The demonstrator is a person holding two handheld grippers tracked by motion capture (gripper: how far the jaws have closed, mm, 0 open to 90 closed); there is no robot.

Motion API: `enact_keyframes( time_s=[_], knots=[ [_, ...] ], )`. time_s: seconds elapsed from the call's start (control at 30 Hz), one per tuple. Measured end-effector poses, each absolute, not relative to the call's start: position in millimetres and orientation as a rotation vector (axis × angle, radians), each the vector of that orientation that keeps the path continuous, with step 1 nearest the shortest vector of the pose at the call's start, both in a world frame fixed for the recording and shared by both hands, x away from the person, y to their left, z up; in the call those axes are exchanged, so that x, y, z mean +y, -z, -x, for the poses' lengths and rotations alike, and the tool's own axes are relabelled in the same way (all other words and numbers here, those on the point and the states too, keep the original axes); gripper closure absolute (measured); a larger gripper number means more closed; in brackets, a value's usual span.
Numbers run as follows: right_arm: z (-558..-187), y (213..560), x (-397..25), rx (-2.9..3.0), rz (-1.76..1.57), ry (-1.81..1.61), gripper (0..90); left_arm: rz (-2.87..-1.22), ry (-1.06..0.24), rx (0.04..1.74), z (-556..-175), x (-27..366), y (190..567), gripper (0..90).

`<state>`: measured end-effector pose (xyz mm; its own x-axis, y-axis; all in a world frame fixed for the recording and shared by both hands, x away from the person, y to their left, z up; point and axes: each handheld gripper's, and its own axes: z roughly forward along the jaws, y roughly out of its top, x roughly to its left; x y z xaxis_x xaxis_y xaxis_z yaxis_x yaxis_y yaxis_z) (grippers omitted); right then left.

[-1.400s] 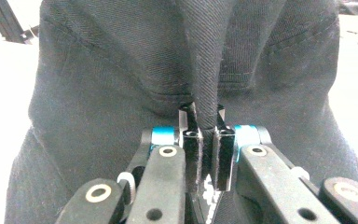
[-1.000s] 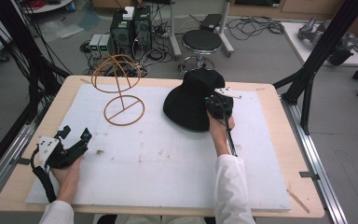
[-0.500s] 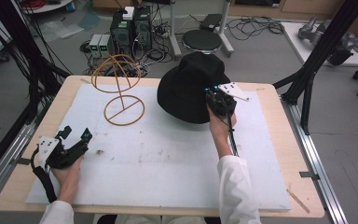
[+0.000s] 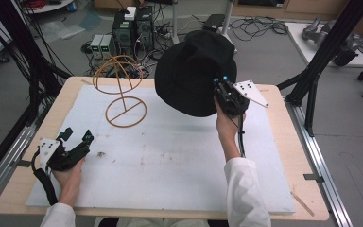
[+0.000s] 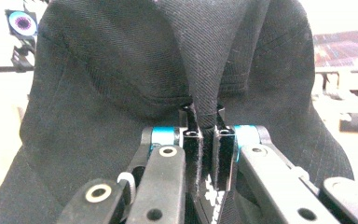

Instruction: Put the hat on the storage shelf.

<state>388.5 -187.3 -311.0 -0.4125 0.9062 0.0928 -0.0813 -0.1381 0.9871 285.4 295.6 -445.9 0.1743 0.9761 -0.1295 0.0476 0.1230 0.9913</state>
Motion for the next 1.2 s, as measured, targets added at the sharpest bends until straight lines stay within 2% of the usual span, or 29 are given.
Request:
enact_keyframes(
  time_s=[0.27, 0.57, 1.2],
  knots=[
    [-383.3, 283.3, -166.9, 1.356, -0.893, -1.724, 86.3, -1.214, -0.968, 1.160, -285.5, 296.1, 445.7, 26.0],
    [-392.1, 267.5, -131.7, 1.385, -0.856, -1.766, 86.3, -1.218, -0.967, 1.160, -285.3, 296.6, 445.7, 26.0],
    [-421.4, 253.8, -51.5, 1.450, -0.818, -1.835, 86.3, -1.231, -0.980, 1.147, -285.0, 295.9, 445.9, 26.0]
  ],
)
